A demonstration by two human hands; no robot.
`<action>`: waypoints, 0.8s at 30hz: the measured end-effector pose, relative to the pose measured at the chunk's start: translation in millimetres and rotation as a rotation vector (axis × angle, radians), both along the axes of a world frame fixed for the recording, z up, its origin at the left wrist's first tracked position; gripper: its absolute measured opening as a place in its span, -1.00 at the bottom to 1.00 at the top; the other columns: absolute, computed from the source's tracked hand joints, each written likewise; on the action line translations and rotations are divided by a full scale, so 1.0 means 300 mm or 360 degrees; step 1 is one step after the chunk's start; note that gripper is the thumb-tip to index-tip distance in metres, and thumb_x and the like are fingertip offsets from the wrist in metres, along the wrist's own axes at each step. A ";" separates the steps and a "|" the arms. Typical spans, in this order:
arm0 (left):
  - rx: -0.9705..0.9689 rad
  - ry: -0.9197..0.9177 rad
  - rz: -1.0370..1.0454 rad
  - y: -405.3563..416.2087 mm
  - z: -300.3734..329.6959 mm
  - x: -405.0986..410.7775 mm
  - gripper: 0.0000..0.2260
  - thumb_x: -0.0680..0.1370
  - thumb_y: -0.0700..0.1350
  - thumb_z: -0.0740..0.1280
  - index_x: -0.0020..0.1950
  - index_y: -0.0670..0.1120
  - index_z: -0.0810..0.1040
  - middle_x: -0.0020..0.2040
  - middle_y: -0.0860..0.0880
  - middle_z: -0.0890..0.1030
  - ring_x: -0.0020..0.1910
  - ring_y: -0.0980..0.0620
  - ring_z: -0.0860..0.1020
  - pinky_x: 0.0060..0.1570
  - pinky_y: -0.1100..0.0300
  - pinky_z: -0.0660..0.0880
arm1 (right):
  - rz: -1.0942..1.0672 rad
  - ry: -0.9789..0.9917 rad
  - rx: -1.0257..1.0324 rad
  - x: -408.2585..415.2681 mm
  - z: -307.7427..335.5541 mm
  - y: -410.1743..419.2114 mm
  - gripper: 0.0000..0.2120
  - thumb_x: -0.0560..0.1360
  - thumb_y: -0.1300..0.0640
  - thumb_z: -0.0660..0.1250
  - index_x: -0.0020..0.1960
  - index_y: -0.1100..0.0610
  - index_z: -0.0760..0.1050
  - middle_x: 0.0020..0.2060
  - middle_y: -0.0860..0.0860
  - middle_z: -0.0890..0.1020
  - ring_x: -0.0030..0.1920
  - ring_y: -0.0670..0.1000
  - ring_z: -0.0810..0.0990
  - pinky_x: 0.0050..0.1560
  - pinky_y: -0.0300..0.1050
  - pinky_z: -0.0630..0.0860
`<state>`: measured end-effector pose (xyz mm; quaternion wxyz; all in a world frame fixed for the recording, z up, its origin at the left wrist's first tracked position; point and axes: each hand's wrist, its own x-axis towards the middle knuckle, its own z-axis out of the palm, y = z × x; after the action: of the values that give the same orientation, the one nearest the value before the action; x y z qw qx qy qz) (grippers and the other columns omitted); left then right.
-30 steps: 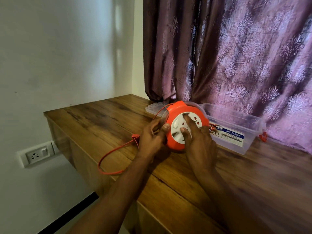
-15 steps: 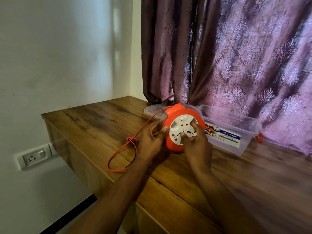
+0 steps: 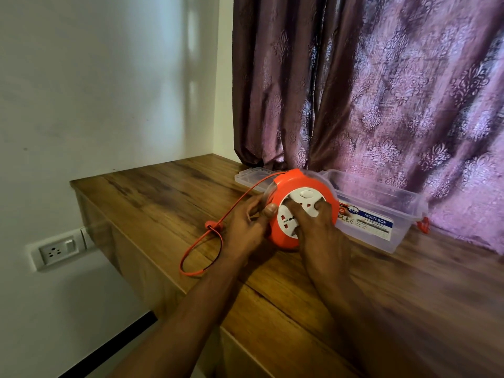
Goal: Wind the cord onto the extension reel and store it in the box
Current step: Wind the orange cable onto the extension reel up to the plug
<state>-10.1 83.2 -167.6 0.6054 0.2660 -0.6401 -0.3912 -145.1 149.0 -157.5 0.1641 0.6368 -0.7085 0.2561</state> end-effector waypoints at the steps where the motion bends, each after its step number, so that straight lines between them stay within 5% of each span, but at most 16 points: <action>1: 0.0003 0.0010 -0.0003 0.000 -0.002 -0.002 -0.84 0.51 -0.03 0.35 0.04 0.22 0.59 -0.02 0.25 0.69 0.07 0.24 0.63 0.13 0.13 0.56 | -0.0025 -0.0053 -0.0014 0.002 0.006 0.003 -0.46 0.57 -0.06 0.19 0.46 -0.31 0.04 0.36 0.11 0.26 0.15 0.23 0.53 0.02 0.11 0.55; 8: 0.0020 0.0018 -0.0001 -0.004 -0.014 -0.009 -0.69 0.53 -0.05 0.35 0.24 -0.10 0.60 0.12 -0.05 0.69 0.14 0.00 0.65 0.17 -0.10 0.56 | -0.0218 -0.0596 -0.0161 0.023 0.037 0.009 -0.37 0.38 -0.39 0.28 0.38 -0.20 0.29 0.04 0.09 0.65 0.07 0.21 0.57 -0.06 0.00 0.47; 14: 0.0040 -0.0024 -0.0006 -0.011 -0.026 -0.017 -0.65 0.53 -0.06 0.36 0.29 -0.12 0.57 0.18 -0.03 0.67 0.18 0.03 0.63 0.21 -0.08 0.54 | -0.0163 -0.1567 -0.0285 0.042 0.066 0.004 -0.46 0.36 -0.24 0.43 0.22 0.02 0.45 0.12 0.06 0.61 0.04 0.08 0.56 -0.13 -0.18 0.31; 18: 0.0021 -0.0025 -0.0041 -0.006 -0.022 -0.026 -0.68 0.51 -0.07 0.37 0.25 -0.10 0.58 0.14 -0.04 0.68 0.12 0.07 0.64 0.16 0.09 0.56 | 0.0068 -0.2261 -0.0318 0.036 0.030 -0.032 -0.52 0.38 -0.18 0.44 0.17 0.04 0.40 -0.09 0.13 0.68 -0.21 0.07 0.70 -0.49 -0.20 0.41; 24: 0.0093 0.0006 0.0079 -0.019 -0.028 -0.019 -0.51 0.42 0.19 0.35 0.27 -0.02 0.58 0.14 -0.04 0.68 0.09 0.00 0.64 0.01 0.01 0.56 | -0.0123 -0.0868 -0.0408 0.010 0.023 0.017 -0.65 0.54 -0.14 0.23 0.22 0.03 0.36 0.03 0.11 0.64 0.02 0.19 0.60 -0.16 -0.09 0.40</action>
<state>-15.9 77.6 -176.2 0.6081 0.2987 -0.6205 -0.3950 -142.0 154.1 -150.5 0.0564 0.4911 -0.7121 0.4986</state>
